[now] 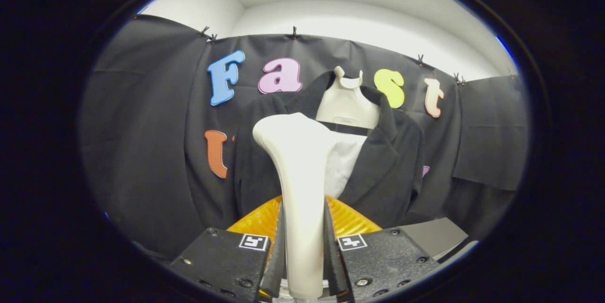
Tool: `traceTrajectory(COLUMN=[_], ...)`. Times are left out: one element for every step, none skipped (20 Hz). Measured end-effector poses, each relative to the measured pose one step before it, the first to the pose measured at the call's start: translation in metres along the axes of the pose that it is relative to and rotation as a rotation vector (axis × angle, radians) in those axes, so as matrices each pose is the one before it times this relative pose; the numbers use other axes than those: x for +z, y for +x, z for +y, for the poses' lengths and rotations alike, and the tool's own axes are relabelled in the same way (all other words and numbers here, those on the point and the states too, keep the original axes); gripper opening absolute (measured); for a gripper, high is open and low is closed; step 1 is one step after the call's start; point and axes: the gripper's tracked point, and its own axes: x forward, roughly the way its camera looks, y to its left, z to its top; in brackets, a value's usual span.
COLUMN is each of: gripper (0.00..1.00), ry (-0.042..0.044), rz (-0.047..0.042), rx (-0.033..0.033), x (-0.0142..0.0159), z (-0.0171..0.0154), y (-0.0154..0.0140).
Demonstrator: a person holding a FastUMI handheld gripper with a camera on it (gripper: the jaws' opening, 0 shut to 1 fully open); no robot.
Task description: Iron the clothes twice with a garment steamer, once on the left side and once on the right side.
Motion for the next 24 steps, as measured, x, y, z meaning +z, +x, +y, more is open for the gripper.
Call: traceTrajectory(gripper=[0.4, 0.4, 0.4, 0.4, 0.4, 0.4, 0.4, 0.4, 0.4, 0.4, 0.4, 0.4, 0.4, 0.4, 0.4, 0.4, 0.4, 0.4, 0.4, 0.4, 0.4, 0.4, 0.4, 0.4], ry=[-0.00813, -0.01616, -0.00982, -0.00503, 0.00346, 0.00098, -0.00457, -0.00183, 0.00341, 0.00303, 0.00145, 0.0023, -0.00027, 0.00178, 0.00524, 0.00453, 0.0007, 0.00028, 0.00147, 0.0019, 0.01104, 0.00535, -0.00043, -0.00031], rz=[0.00628, 0.00692, 0.00244, 0.0074, 0.01156, 0.01117, 0.01214, 0.0108, 0.00766, 0.01014, 0.00758, 0.00431, 0.00599, 0.0086, 0.00675, 0.00448, 0.00524, 0.00574, 0.00526, 0.00781, 0.00831, 0.01131, 0.0087, 0.00839], rx=[0.00312, -0.00354, -0.00055, -0.00027, -0.00488, -0.00838, -0.00488, 0.00474, 0.00092, -0.00593, -0.00176, -0.0009, 0.00133, 0.0012, 0.0036, 0.00118, -0.00034, 0.00285, 0.00178, 0.00211, 0.0002, 0.00231, -0.00059, 0.00018], x=[0.00017, 0.00008, -0.00024, -0.00244, -0.00379, -0.00585, -0.00432, -0.00476, -0.00369, -0.00608, -0.00458, -0.00302, -0.00484, -0.00552, -0.00406, -0.00345, -0.00414, -0.00466, -0.00502, -0.00554, -0.00483, -0.0063, -0.00622, -0.00651], z=[0.00745, 0.00511, 0.00347, 0.00218, 0.00071, 0.00016, 0.00034, 0.0017, 0.00094, -0.00167, -0.00104, -0.00025, 0.00066, -0.00033, 0.00032, -0.00063, 0.00012, 0.00009, 0.00042, -0.00077, -0.00093, 0.00072, 0.00026, -0.00003], y=[0.00506, 0.00624, 0.00459, 0.00405, 0.00353, 0.00247, 0.00258, 0.00129, 0.00111, 0.00116, 0.00048, 0.00035, 0.00009, -0.00011, 0.00014, -0.00067, 0.0001, -0.00026, -0.00033, 0.00005, -0.00052, 0.00131, 0.00084, -0.00039])
